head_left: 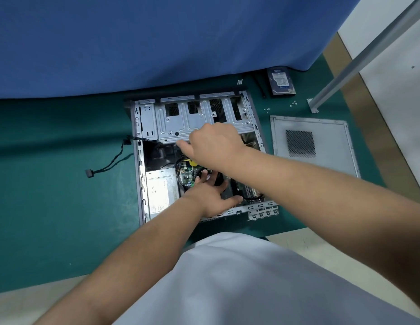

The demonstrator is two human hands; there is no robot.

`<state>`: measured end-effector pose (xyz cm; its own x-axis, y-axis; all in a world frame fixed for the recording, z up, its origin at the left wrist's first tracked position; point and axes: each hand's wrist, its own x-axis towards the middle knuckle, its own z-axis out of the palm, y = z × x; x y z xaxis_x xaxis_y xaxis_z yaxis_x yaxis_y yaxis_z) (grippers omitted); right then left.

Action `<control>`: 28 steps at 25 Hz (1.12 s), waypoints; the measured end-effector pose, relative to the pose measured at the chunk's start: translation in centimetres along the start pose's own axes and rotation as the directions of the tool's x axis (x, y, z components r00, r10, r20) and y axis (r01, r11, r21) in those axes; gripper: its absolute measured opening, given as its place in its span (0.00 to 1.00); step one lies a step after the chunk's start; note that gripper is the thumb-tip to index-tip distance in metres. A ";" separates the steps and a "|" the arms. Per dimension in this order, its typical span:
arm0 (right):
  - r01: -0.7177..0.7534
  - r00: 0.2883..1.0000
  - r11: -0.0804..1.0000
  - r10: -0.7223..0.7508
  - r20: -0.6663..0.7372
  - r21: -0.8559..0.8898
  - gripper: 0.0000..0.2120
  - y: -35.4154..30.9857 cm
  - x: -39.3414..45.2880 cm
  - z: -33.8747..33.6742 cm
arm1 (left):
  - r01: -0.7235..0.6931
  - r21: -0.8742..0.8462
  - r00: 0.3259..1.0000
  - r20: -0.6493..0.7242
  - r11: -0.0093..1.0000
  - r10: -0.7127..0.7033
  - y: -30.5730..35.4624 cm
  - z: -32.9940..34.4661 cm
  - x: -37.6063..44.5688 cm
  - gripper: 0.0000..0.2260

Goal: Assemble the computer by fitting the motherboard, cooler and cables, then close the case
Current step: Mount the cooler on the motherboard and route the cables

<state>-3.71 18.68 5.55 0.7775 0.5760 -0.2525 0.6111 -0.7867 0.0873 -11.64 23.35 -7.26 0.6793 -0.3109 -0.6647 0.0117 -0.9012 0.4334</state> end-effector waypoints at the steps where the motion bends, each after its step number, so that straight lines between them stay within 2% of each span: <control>1: 0.041 0.999 0.999 -0.042 0.033 0.030 0.29 0.4 0.3 -0.1 | 0.004 -0.002 1.000 0.000 1.000 -0.004 -0.1 0.0 0.0 0.42; 4: 0.268 0.938 0.952 -0.293 0.187 0.148 0.18 2.5 1.0 -1.6 | 0.005 0.005 1.000 -0.003 1.000 -0.005 0.2 0.0 0.0 0.42; 6: 0.353 0.891 0.922 -0.383 0.243 0.157 0.17 3.5 1.1 -2.6 | 0.012 0.013 1.000 0.005 1.000 -0.012 0.2 0.0 -0.1 0.42; 8: 0.328 0.901 0.935 -0.352 0.253 0.132 0.17 3.4 0.9 -2.7 | 0.012 0.008 1.000 0.007 1.000 -0.012 0.2 0.0 0.0 0.41; 10: 0.240 0.950 0.965 -0.256 0.177 0.107 0.10 2.5 0.5 -2.2 | 0.002 0.002 1.000 -0.001 1.000 -0.002 0.1 0.0 0.0 0.41; 12: 0.118 0.986 0.993 -0.117 0.116 0.004 0.21 1.3 0.0 -1.3 | -0.002 -0.020 1.000 -0.014 1.000 0.002 -0.1 0.0 -0.1 0.41; 14: 0.073 0.994 0.996 -0.069 0.087 -0.044 0.27 0.8 -0.4 -0.4 | -0.007 -0.026 1.000 -0.017 1.000 0.006 -0.2 0.1 0.0 0.41; 16: 0.145 0.982 0.989 -0.146 0.124 0.019 0.25 1.7 -0.1 -0.5 | -0.010 -0.018 1.000 -0.019 1.000 0.010 -0.1 0.1 0.0 0.41; 19: 0.356 0.889 0.925 -0.379 0.255 0.134 0.18 3.4 0.4 -1.9 | 0.001 -0.007 1.000 -0.006 1.000 -0.001 -0.1 0.3 0.2 0.41; 21: 0.396 0.872 0.909 -0.416 0.256 0.128 0.16 4.0 0.6 -2.5 | 0.003 0.001 1.000 -0.002 1.000 -0.003 -0.2 0.3 0.3 0.41; 24: 0.280 0.946 0.958 -0.286 0.154 0.055 0.14 3.1 -0.1 -1.4 | -0.002 -0.007 1.000 -0.020 1.000 0.002 -0.2 0.5 0.3 0.41; 26: 0.114 0.989 0.993 -0.116 0.087 0.034 0.23 1.7 -0.5 -0.4 | -0.010 -0.015 1.000 -0.026 1.000 0.010 -0.3 0.4 0.3 0.41; 28: -0.032 0.999 0.998 0.029 0.045 0.060 0.27 1.0 -0.6 0.3 | -0.019 -0.015 0.999 -0.027 1.000 0.019 -0.3 0.3 0.3 0.41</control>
<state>-3.63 17.50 5.50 0.7876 0.5423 -0.2926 0.5761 -0.8165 0.0377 -11.71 23.40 -7.76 0.6988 -0.3195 -0.6400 0.0097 -0.8904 0.4552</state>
